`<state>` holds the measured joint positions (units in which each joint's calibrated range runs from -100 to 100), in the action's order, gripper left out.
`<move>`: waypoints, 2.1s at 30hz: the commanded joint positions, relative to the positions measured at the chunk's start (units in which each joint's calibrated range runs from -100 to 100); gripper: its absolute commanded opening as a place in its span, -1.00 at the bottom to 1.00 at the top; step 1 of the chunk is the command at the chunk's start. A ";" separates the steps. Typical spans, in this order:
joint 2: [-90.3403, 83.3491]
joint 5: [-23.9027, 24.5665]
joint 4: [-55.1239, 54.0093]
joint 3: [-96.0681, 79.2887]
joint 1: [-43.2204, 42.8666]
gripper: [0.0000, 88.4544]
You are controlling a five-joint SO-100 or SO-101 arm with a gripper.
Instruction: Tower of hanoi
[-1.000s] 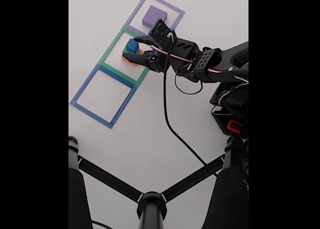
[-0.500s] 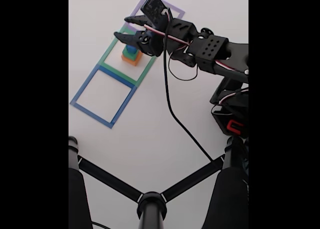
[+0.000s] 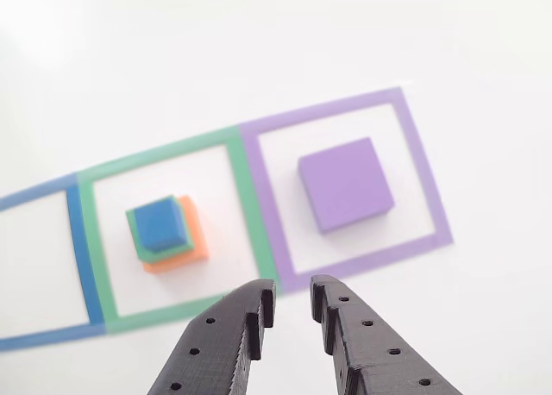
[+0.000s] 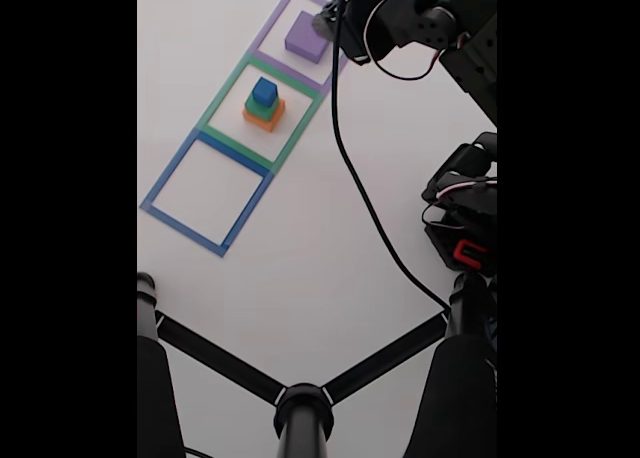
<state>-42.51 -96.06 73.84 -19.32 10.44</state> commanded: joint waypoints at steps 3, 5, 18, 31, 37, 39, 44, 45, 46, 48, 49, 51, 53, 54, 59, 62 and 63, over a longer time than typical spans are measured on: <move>-3.41 -2.10 10.54 10.64 5.69 -0.97; -4.13 -3.94 11.35 10.10 7.75 -0.92; -9.34 -3.94 -0.06 -9.17 15.60 -0.45; -14.54 -3.94 -22.48 -33.70 17.43 -0.09; -13.66 -3.94 -42.55 -47.88 18.57 -0.03; -12.62 -3.94 -50.08 -52.42 18.65 -0.02; -6.37 -3.94 -69.91 -61.05 18.04 0.02; -4.29 -3.94 -73.71 -61.96 17.74 0.03; -2.36 -3.94 -77.20 -62.60 17.43 0.04; 1.96 -3.94 -83.75 -63.32 16.82 0.07; 4.05 -3.94 -86.58 -63.41 16.52 0.07; 8.13 -3.94 -91.85 -63.41 15.91 0.08; 12.22 -3.94 -96.86 -63.41 15.60 0.09; 13.98 -3.94 -98.81 -63.41 15.60 0.09; 22.80 -3.94 -106.90 -61.69 15.22 0.09; 27.76 -3.94 -110.22 -59.87 15.14 0.10; 29.21 -3.94 -111.03 -59.23 15.22 0.09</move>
<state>-16.93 -99.21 -32.74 -82.42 26.16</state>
